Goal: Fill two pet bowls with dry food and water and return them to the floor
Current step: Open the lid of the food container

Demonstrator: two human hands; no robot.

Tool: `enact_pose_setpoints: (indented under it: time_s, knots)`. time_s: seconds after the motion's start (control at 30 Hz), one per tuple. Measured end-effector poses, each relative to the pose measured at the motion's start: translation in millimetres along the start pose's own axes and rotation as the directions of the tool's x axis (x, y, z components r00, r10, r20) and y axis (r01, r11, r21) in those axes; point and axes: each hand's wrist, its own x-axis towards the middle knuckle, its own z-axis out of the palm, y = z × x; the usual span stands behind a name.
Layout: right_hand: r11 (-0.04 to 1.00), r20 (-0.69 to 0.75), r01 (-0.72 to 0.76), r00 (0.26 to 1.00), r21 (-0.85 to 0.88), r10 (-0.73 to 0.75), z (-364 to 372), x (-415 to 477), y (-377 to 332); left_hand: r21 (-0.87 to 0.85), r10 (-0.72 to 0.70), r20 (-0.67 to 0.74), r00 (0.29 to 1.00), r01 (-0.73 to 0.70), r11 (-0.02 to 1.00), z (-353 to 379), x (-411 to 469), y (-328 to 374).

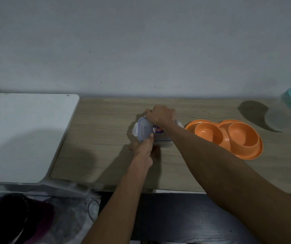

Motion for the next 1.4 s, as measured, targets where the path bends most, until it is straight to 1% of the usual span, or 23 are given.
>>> enact_pose_setpoints:
  time_s: [0.17, 0.27, 0.33, 0.4, 0.53, 0.63, 0.77, 0.83, 0.87, 0.9, 0.97, 1.03, 1.07, 1.1, 1.13, 1.2, 1.23, 1.33, 1.4]
  knots:
    - [0.998, -0.085, 0.058, 0.995, 0.014, -0.056, -2, -5, 2, -0.036, 0.006, 0.017, 1.000, -0.005, 0.999, 5, -8, -1]
    - [0.987, -0.064, 0.155, 0.986, 0.043, -0.152, -7, -10, 8, -0.056, 0.011, 0.002, 1.000, -0.011, 0.998, 8, -11, -1]
    - [0.980, -0.038, 0.198, 0.980, 0.023, -0.197, -6, -13, 10, -0.089, 0.001, -0.021, 1.000, -0.003, 0.996, 10, -16, -3]
    - [0.973, -0.048, 0.232, 0.971, -0.012, -0.232, -3, -15, 11, -0.124, -0.015, -0.038, 0.999, 0.010, 0.992, 13, -19, -5]
    - [0.969, -0.120, 0.246, 0.962, -0.007, -0.245, 2, -15, 10, -0.138, -0.032, -0.049, 0.998, 0.025, 0.990, 18, -22, -5]
    - [0.965, -0.170, 0.264, 0.951, 0.005, -0.259, 3, -16, 11, -0.118, -0.009, -0.056, 0.998, 0.002, 0.993, 22, -27, -7]
    - [0.964, -0.158, 0.265, 0.953, 0.013, -0.259, 1, -19, 11, -0.123, 0.041, -0.094, 0.995, -0.053, 0.991, 25, -27, -7]
    - [0.965, -0.142, 0.262, 0.956, 0.018, -0.257, -3, -21, 12, -0.049, 0.052, -0.099, 0.994, -0.058, 0.997, 18, -29, -5]
    - [0.967, -0.140, 0.253, 0.959, 0.030, -0.247, -6, -23, 15, 0.012, 0.051, -0.110, 0.993, -0.050, 0.999, 11, -30, -4]
    - [0.970, -0.145, 0.237, 0.963, 0.054, -0.227, -9, -26, 19, 0.076, 0.084, -0.135, 0.987, -0.074, 0.994, 4, -32, -1]
    - [0.976, -0.183, 0.171, 0.972, 0.135, -0.145, -19, -36, 32, 0.194, 0.214, -0.186, 0.959, -0.178, 0.965, -11, -27, 12]
    - [0.975, -0.198, 0.074, 0.980, 0.211, -0.031, -28, -44, 48, 0.309, 0.296, -0.234, 0.926, -0.218, 0.926, -22, -19, 32]
    - [0.972, -0.160, 0.017, 0.987, 0.235, 0.021, -32, -48, 58, 0.367, 0.313, -0.231, 0.921, -0.215, 0.905, -24, -20, 43]
    - [0.968, -0.096, -0.040, 0.993, 0.249, 0.066, -35, -50, 66, 0.405, 0.308, -0.197, 0.931, -0.209, 0.890, -23, -25, 52]
    - [0.963, -0.019, -0.086, 0.995, 0.257, 0.094, -38, -53, 74, 0.408, 0.278, -0.147, 0.949, -0.198, 0.891, -20, -30, 60]
    - [0.956, 0.091, -0.119, 0.991, 0.268, 0.098, -43, -58, 86, 0.421, 0.212, -0.060, 0.975, -0.168, 0.892, -16, -31, 68]
    - [0.952, 0.114, -0.129, 0.988, 0.277, 0.100, -46, -61, 88, 0.435, 0.198, -0.048, 0.979, -0.158, 0.886, -13, -32, 70]
    - [0.906, 0.180, -0.186, 0.976, 0.381, 0.125, -48, -65, 90, 0.530, 0.259, -0.077, 0.963, -0.181, 0.829, -12, -23, 71]
    - [0.859, 0.212, -0.230, 0.966, 0.457, 0.146, -50, -65, 90, 0.552, 0.330, -0.112, 0.937, -0.217, 0.805, -9, -23, 73]
